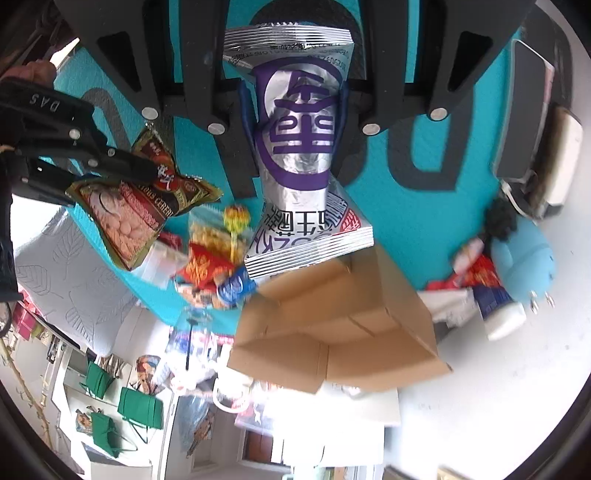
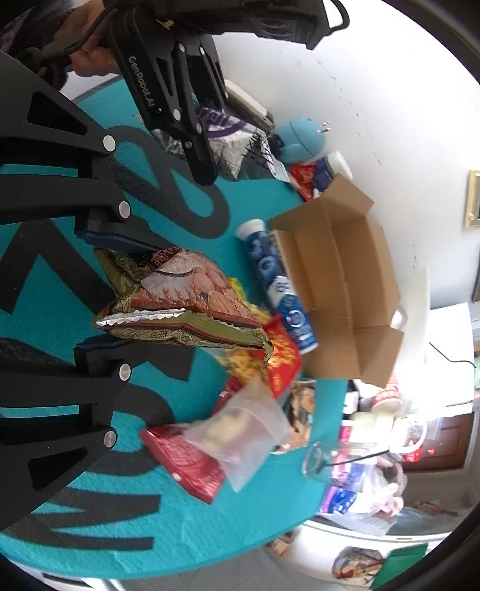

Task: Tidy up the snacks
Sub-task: 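Lift both held snacks and carry them over the cardboard box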

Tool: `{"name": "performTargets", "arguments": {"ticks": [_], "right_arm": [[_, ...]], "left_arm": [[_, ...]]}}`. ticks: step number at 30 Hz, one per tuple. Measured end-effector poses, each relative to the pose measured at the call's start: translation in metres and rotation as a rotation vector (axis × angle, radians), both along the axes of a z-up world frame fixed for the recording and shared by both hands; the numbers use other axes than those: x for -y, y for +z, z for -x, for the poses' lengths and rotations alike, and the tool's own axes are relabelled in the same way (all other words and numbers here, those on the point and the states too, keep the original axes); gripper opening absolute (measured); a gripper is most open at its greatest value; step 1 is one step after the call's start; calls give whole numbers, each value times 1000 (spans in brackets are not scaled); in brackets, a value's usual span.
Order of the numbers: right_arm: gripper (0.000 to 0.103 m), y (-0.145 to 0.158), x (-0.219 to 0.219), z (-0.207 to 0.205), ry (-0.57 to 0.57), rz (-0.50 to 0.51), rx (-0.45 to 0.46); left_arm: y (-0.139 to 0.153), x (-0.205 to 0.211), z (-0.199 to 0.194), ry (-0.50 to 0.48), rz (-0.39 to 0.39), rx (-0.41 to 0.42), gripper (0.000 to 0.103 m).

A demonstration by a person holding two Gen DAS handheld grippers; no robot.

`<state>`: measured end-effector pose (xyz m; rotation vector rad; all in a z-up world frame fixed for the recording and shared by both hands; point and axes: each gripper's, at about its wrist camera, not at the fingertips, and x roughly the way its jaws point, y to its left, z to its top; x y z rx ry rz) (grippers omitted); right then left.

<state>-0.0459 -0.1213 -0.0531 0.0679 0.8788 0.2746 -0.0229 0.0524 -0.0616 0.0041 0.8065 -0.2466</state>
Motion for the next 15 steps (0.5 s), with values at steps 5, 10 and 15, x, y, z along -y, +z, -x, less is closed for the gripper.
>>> {"name": "performTargets", "arguments": {"ticks": [5, 10, 15], "right_arm": [[35, 27, -2, -10, 25, 6, 59], [35, 53, -2, -27, 47, 10, 104], [35, 87, -4, -42, 69, 52, 212]], "left_arm": [[22, -7, -3, 20, 22, 65, 33], [49, -7, -11, 24, 26, 147, 33], [71, -9, -24, 33, 39, 217, 33]]}}
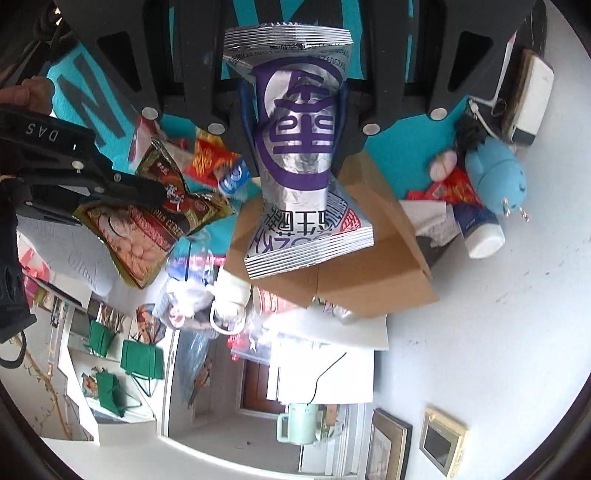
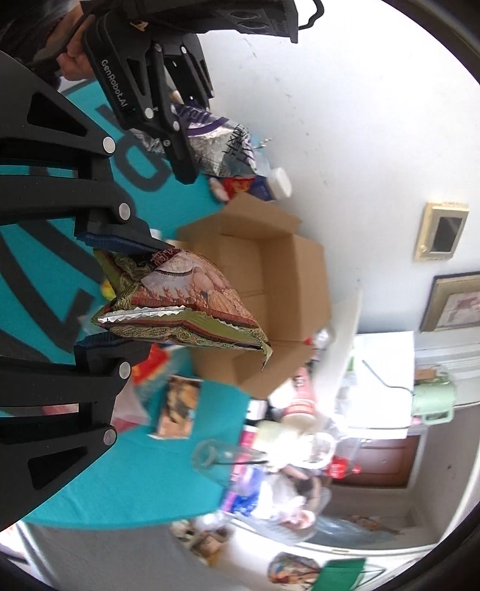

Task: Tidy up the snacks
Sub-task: 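Lift both held snacks and carry them over the cardboard box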

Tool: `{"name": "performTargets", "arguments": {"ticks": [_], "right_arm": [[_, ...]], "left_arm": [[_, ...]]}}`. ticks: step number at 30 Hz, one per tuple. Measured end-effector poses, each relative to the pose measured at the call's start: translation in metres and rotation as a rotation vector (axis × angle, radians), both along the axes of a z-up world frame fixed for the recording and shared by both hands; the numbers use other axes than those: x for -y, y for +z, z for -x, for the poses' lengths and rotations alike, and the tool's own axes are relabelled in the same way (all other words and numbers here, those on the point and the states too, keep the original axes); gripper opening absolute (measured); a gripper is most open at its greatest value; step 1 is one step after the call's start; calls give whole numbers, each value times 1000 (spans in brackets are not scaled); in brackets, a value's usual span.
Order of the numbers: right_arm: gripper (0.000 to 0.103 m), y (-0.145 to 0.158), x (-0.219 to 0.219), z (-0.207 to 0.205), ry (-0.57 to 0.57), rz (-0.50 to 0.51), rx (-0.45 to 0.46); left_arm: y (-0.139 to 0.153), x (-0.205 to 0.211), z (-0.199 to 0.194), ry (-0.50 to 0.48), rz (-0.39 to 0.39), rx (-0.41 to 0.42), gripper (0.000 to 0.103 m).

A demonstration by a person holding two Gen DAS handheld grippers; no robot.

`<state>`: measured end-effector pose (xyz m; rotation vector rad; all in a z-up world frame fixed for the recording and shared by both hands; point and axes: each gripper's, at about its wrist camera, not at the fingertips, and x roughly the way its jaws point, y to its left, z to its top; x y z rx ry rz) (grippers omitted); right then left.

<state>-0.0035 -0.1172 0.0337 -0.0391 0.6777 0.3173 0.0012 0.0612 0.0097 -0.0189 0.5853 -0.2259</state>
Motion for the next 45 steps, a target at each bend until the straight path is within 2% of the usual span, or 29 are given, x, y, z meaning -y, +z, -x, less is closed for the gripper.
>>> {"name": "performTargets", "arguments": {"ticks": [7, 21, 29, 35, 40, 45], "right_arm": [[35, 29, -9, -30, 27, 34, 87], [35, 46, -5, -105, 17, -59, 144], [35, 33, 9, -154, -55, -39, 124], [35, 18, 12, -177, -50, -25, 91], [36, -7, 14, -198, -60, -2, 21], [36, -29, 9, -211, -49, 19, -67]], "left_arm": [[27, 0, -23, 28, -19, 98, 33], [60, 2, -91, 74, -53, 180, 33], [53, 18, -150, 107, -84, 160, 33], [36, 26, -178, 121, -92, 120, 33], [10, 31, -201, 131, -137, 62, 33], [-8, 26, -214, 145, -140, 4, 33]]}}
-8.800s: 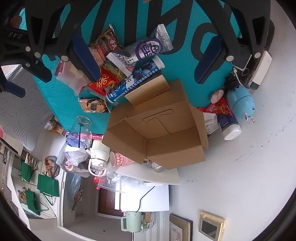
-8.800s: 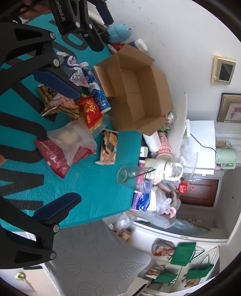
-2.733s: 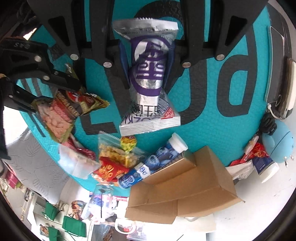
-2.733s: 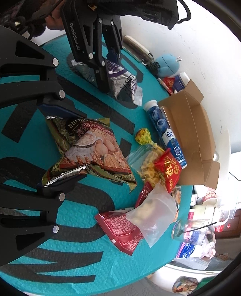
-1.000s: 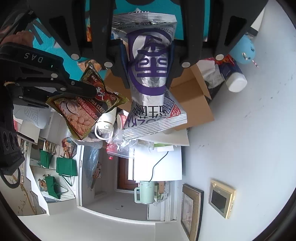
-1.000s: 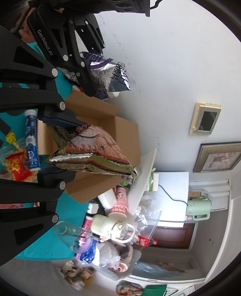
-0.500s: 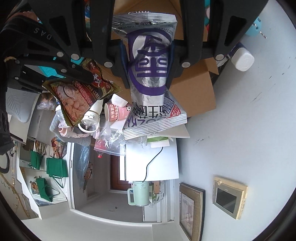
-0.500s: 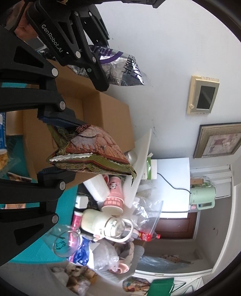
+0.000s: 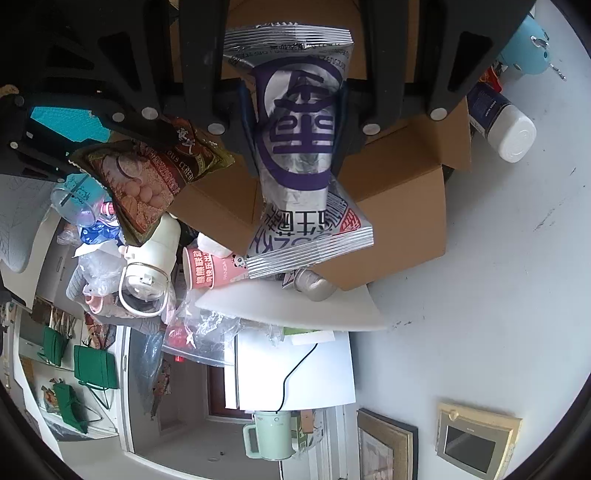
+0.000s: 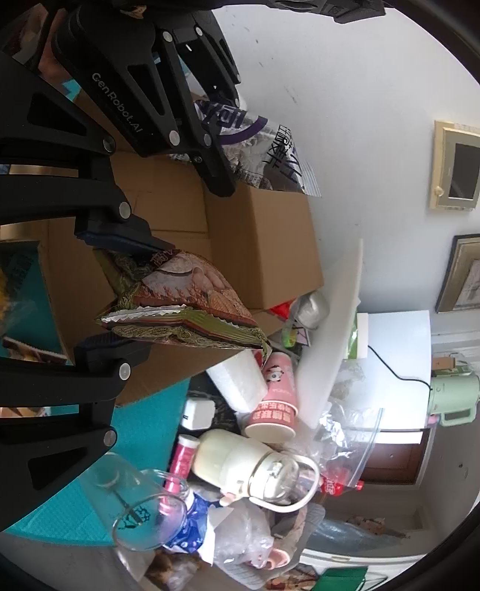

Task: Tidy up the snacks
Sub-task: 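Lift both held snacks and carry them over the cardboard box, then open both tools to drop the snacks into the box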

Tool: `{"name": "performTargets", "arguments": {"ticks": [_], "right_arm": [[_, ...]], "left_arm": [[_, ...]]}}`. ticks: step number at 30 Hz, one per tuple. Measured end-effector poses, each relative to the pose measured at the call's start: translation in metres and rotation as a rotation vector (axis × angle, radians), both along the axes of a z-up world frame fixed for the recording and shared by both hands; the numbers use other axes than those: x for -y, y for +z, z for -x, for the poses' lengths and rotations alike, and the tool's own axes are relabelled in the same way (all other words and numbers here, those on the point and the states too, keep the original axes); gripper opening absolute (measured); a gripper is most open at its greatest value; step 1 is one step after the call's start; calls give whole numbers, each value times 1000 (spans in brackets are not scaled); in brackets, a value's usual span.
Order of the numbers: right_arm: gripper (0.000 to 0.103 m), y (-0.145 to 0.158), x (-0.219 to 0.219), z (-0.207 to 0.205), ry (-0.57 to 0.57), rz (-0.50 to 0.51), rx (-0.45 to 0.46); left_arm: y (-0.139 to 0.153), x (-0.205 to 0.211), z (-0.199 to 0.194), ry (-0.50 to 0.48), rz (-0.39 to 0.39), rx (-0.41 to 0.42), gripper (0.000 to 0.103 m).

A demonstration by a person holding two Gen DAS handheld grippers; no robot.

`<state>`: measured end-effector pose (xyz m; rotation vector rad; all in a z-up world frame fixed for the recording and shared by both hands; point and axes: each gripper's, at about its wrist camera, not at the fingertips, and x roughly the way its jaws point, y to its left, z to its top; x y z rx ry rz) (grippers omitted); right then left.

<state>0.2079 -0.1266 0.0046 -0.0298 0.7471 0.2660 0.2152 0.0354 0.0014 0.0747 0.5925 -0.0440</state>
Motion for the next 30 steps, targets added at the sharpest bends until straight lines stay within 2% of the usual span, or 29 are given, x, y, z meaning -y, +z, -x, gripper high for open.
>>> {"name": "performTargets", "arguments": {"ticks": [11, 18, 22, 26, 30], "right_arm": [[37, -23, -2, -11, 0, 46, -76], [41, -20, -6, -9, -7, 87, -54], [52, -16, -3, -7, -22, 87, -39], [54, -11, -1, -6, -38, 87, -37], [54, -6, 0, -4, -66, 94, -40]], "left_arm": [[-16, -4, -11, 21, -11, -99, 34], [-22, 0, -18, 37, -45, -148, 35], [-21, -2, -20, 35, -27, -165, 53], [-15, -4, -16, 47, -38, -133, 70], [-8, -6, -12, 43, -37, -111, 72]]}}
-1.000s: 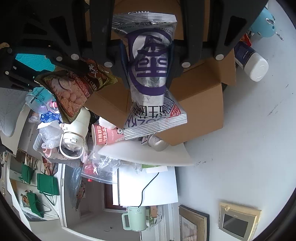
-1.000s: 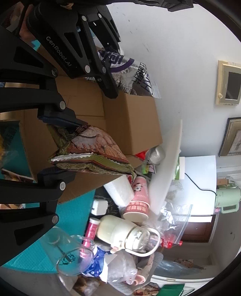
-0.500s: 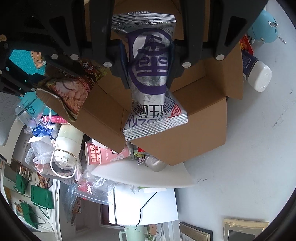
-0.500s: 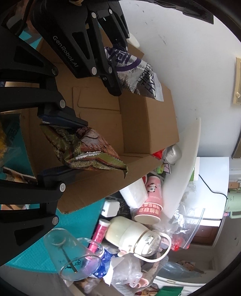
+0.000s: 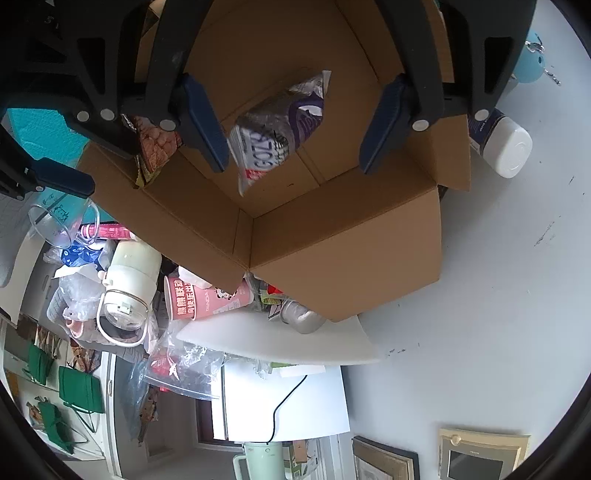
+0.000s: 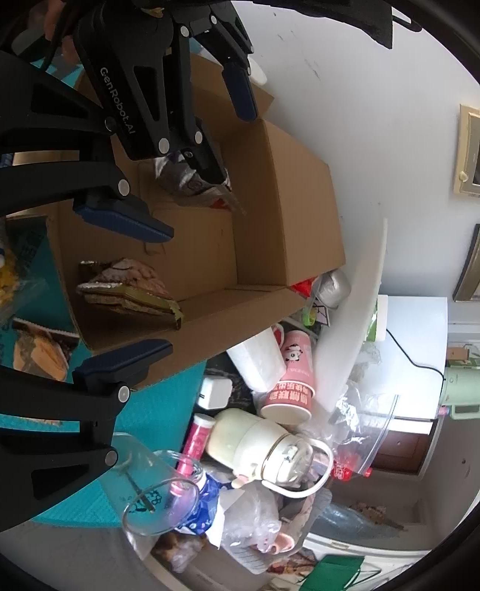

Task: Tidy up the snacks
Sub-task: 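Open both tools to drop the snacks into the box, then grasp the yellow lollipop with left tool while right tool grasps clear bag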

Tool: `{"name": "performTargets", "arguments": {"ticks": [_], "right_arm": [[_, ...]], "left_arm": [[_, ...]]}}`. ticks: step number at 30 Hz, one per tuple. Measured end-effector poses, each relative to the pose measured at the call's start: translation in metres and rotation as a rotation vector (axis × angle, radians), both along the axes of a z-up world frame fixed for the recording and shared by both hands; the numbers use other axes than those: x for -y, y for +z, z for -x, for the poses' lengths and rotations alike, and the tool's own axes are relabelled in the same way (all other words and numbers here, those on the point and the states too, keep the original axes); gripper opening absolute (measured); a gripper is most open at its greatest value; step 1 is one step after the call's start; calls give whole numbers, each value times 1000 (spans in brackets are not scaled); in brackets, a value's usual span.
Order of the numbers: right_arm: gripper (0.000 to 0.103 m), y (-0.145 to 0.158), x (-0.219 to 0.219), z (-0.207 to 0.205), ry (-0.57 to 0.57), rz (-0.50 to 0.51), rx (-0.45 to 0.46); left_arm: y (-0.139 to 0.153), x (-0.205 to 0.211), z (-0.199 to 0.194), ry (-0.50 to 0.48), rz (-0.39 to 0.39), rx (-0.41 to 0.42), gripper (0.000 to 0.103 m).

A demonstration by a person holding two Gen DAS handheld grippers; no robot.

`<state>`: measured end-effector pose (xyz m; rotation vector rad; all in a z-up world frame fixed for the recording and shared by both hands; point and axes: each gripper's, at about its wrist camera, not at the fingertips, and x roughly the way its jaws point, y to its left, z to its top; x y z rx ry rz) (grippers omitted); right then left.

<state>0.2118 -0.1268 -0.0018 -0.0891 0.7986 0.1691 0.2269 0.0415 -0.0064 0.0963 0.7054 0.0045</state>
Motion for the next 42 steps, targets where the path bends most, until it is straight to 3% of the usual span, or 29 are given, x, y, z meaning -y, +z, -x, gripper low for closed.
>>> {"name": "performTargets", "arguments": {"ticks": [9, 17, 27, 29, 36, 42], "right_arm": [[55, 17, 3, 13, -17, -2, 43], [55, 42, 7, 34, -38, -7, 109], [55, 61, 26, 66, -124, 9, 135], [61, 64, 32, 76, -153, 17, 138], [63, 69, 54, 111, -241, 35, 140], [72, 70, 69, 145, -304, 37, 144]], "left_arm": [[22, -5, 16, -25, 42, 37, 72], [40, 4, 34, -104, 81, 59, 72], [56, 28, 66, -190, 57, 106, 72], [57, 35, 71, -209, 47, 114, 72], [60, 62, 92, -339, 64, 109, 72], [63, 80, 111, -422, 97, 94, 72]]}}
